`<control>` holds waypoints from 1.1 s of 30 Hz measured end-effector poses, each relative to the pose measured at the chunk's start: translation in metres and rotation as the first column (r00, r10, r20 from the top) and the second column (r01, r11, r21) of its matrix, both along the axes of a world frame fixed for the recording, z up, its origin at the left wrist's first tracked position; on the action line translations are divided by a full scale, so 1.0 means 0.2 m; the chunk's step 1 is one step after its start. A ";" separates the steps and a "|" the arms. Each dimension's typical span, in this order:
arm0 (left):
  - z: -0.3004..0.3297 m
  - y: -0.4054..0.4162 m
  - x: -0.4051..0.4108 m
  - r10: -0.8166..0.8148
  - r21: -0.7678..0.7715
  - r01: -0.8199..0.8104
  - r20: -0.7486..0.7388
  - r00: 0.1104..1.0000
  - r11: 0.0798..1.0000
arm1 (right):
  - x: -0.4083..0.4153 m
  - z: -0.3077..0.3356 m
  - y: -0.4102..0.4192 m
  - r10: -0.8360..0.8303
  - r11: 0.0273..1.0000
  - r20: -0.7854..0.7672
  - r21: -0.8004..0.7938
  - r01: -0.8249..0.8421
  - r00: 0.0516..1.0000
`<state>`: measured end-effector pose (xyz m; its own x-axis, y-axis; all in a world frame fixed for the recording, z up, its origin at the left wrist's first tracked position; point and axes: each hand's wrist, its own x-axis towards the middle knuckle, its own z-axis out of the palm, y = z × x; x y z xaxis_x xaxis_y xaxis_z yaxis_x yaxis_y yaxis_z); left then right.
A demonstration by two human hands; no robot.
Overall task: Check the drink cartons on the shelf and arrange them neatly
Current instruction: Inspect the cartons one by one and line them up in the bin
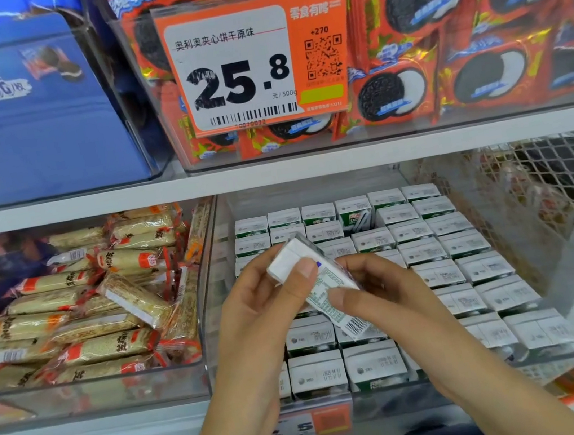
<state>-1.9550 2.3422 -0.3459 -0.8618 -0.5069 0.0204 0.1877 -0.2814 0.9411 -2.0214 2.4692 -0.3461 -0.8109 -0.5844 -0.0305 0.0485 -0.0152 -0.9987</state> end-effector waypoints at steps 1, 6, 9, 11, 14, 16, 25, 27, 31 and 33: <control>0.00 0.00 0.00 0.000 0.023 0.000 -0.006 1.000 1.000 | 0.00 0.00 0.00 -0.002 1.000 0.007 0.005 0.002 1.000; -0.01 -0.04 -0.01 0.017 0.190 -0.015 -0.014 1.000 0.982 | -0.03 0.01 0.02 0.050 0.995 0.015 0.080 -0.051 0.999; -0.02 -0.04 -0.01 0.010 0.227 -0.003 -0.026 1.000 0.974 | -0.03 0.01 0.02 0.010 0.997 0.018 0.070 -0.011 1.000; -0.02 -0.04 -0.01 -0.021 0.201 0.029 -0.043 0.999 0.979 | -0.02 0.01 0.02 -0.046 0.999 0.027 0.004 0.046 0.999; -0.01 -0.04 0.00 -0.070 0.101 0.072 -0.025 0.997 0.992 | -0.02 0.01 0.03 -0.132 0.988 0.001 -0.085 0.132 0.991; -0.02 -0.05 0.00 -0.087 0.039 0.085 0.032 0.996 0.996 | -0.02 0.00 0.04 -0.227 0.971 -0.093 -0.094 0.219 0.969; -0.08 0.02 -0.04 -0.112 -0.093 0.138 0.241 0.964 0.986 | -0.01 -0.04 0.02 -0.393 0.883 -0.597 -0.033 0.468 0.700; -0.08 0.03 -0.05 -0.143 -0.094 0.171 0.251 0.957 0.981 | 0.00 -0.04 0.02 -0.386 0.876 -0.665 -0.047 0.480 0.639; -0.08 0.02 -0.03 -0.189 -0.055 0.206 0.224 0.956 0.977 | 0.02 -0.05 0.02 -0.345 0.867 -0.776 -0.049 0.496 0.527; -0.08 0.02 -0.03 -0.185 -0.047 0.200 0.219 0.958 0.979 | 0.03 -0.04 0.01 -0.338 0.868 -0.799 -0.060 0.493 0.498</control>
<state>-1.9616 2.3460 -0.3614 -0.9311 -0.3349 -0.1449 -0.0696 -0.2267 0.9715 -2.0157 2.4715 -0.3545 -0.7132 -0.2225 0.6647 -0.6963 0.3336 -0.6355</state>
